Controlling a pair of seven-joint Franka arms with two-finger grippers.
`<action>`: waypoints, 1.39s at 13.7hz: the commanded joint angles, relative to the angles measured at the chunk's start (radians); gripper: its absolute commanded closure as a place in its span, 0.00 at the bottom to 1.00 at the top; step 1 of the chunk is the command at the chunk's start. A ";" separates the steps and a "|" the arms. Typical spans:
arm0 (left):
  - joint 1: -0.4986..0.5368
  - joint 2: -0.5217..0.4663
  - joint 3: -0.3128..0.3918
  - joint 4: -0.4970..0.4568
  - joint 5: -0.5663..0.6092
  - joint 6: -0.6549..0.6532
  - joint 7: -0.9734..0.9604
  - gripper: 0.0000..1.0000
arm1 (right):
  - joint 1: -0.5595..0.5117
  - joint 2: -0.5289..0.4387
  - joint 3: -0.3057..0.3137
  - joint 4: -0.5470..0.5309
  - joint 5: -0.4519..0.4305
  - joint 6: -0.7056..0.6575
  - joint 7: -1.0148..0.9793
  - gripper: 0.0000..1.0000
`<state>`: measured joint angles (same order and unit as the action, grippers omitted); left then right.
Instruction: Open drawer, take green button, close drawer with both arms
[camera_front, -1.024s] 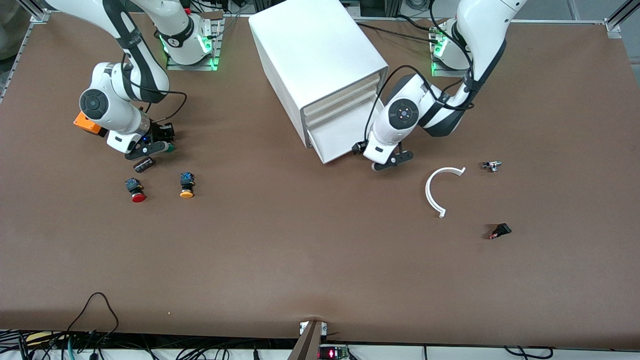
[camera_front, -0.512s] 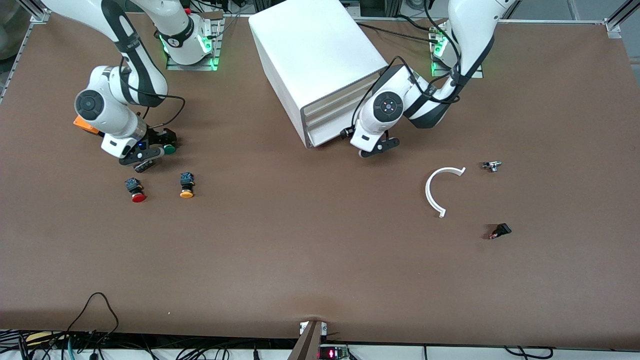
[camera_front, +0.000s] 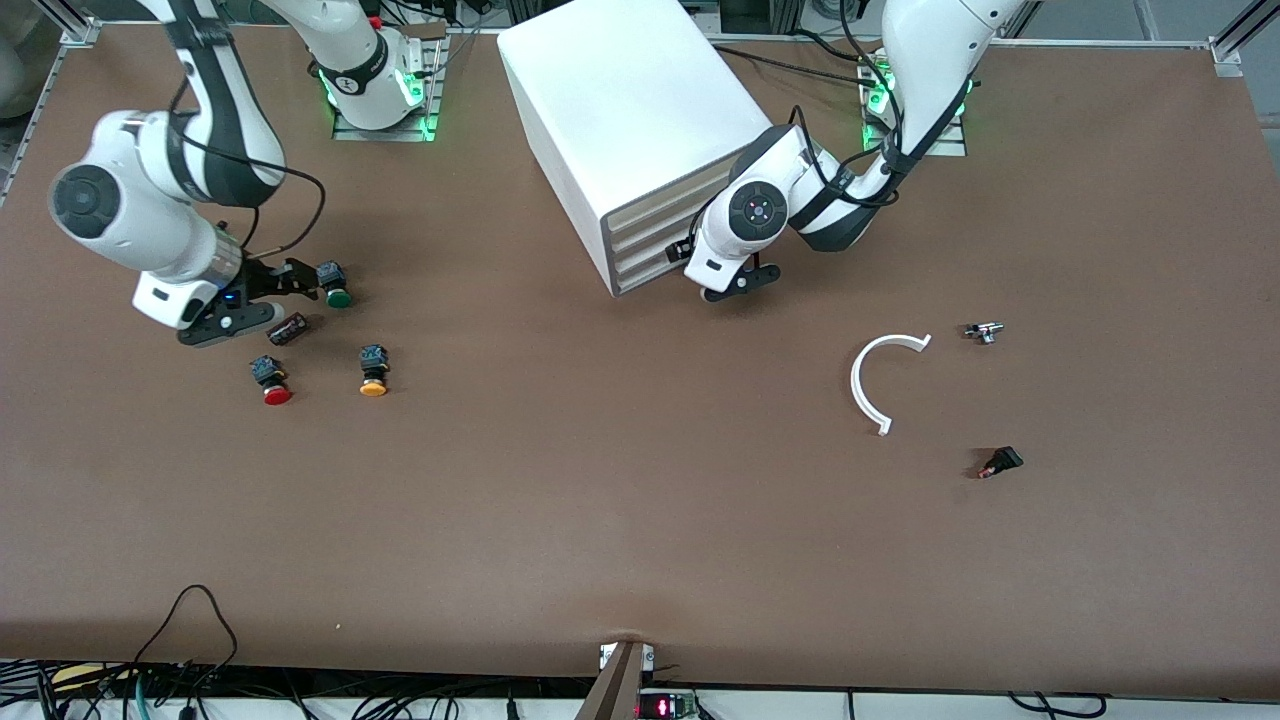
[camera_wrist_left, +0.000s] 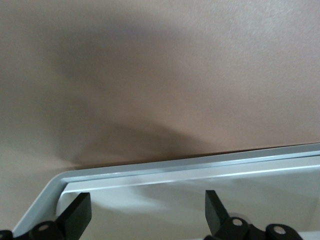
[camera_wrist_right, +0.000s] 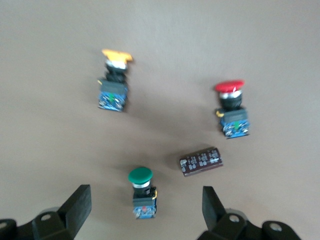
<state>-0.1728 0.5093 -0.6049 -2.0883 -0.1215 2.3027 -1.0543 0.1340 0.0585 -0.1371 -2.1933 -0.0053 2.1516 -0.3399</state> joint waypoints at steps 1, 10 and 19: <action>-0.002 0.000 -0.023 0.007 -0.032 -0.011 -0.015 0.00 | -0.001 -0.016 0.022 0.183 0.013 -0.216 0.010 0.01; 0.099 -0.011 -0.009 0.232 0.163 -0.216 0.005 0.00 | -0.001 -0.019 0.039 0.625 0.031 -0.588 0.001 0.01; 0.272 -0.107 -0.001 0.333 0.235 -0.358 0.308 0.00 | 0.007 -0.008 0.039 0.675 0.031 -0.595 0.007 0.01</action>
<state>0.0486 0.4592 -0.6076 -1.7497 0.0989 1.9715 -0.8559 0.1375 0.0344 -0.0961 -1.5539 0.0103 1.5819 -0.3391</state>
